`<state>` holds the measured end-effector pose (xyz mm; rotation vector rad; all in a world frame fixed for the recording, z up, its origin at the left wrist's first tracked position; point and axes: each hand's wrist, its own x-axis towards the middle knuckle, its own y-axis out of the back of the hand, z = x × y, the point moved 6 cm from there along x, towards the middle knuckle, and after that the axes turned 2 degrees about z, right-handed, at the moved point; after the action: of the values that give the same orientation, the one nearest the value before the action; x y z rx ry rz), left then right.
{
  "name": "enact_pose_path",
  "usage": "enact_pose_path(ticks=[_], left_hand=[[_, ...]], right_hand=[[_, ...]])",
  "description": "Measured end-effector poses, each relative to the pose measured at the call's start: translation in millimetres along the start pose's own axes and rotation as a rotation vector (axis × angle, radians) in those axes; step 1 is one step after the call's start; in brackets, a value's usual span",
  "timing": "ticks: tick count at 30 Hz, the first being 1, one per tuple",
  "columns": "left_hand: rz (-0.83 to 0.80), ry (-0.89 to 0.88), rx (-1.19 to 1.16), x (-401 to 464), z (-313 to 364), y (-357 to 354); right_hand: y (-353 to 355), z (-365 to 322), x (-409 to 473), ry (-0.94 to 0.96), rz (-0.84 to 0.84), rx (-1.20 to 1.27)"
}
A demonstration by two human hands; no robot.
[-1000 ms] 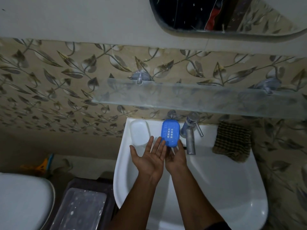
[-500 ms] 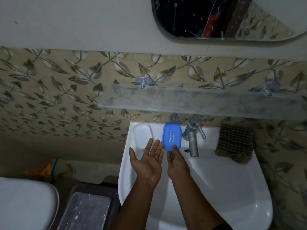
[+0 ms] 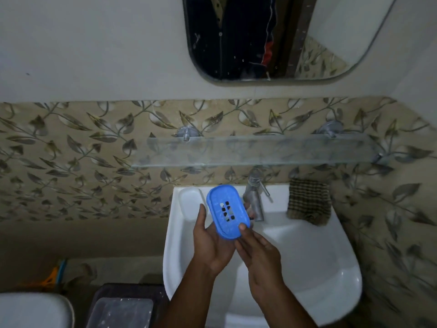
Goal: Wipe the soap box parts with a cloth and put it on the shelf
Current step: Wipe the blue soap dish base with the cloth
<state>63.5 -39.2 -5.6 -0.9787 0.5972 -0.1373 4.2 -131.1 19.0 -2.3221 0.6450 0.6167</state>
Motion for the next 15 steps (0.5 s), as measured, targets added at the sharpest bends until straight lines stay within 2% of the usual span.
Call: enact_pose_path(ticks=[2,8,12,15], left_hand=[[-0.052,0.027,-0.007,-4.0,-6.5,-13.8],[-0.043,0.041,-0.005,-5.7,-14.5,-28.5],[-0.051,0.019,-0.017,-6.2,-13.8,-32.9],[-0.08,0.017,-0.021,-4.8,-13.5,-35.3]], right_hand=[[6.4,-5.7,-6.9,0.019,0.006,-0.017],[24.4,-19.5,-20.9,0.106,0.038,-0.081],[41.5,-33.4,-12.9,0.172,0.194,-0.126],[66.7,-56.4,16.3,0.366,0.311,-0.151]])
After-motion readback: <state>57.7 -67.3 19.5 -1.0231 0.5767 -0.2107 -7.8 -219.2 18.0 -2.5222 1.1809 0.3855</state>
